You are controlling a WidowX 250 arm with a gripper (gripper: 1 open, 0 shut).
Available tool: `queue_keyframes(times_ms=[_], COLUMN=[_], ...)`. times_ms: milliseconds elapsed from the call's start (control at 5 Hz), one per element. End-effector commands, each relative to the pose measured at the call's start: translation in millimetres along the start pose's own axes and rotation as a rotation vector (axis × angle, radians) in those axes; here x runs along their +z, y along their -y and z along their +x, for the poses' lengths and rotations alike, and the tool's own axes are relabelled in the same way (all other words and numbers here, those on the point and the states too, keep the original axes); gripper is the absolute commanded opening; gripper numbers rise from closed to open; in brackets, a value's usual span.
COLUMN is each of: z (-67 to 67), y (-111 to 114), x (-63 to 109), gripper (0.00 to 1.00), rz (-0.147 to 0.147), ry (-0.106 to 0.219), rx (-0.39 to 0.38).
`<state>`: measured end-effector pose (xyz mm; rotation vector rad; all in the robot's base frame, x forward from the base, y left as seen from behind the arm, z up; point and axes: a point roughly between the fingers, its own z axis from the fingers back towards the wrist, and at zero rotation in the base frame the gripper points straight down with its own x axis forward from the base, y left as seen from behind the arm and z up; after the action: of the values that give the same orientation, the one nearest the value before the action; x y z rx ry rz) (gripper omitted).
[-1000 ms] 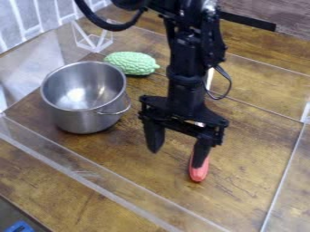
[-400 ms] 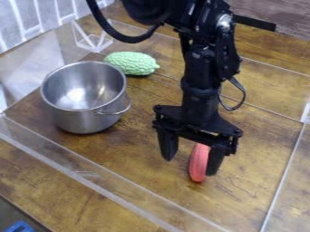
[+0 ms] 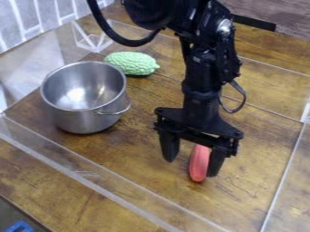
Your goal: Move the pink spoon to the left
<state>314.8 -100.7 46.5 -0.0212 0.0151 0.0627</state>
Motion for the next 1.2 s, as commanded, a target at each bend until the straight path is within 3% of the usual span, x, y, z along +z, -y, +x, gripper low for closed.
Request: queue_keyframes(times_ms=[0,600,1000], z=[7.4,10.1,10.7], y=[11,12,12], x=[17.2,-6.3,-8.4], gripper=[1.00,1.00,1.00], rz=[-0.019,-0.025,-0.032], ry=[0.061,0.078,0.084], rx=[-0.029,-0.029,-0.029])
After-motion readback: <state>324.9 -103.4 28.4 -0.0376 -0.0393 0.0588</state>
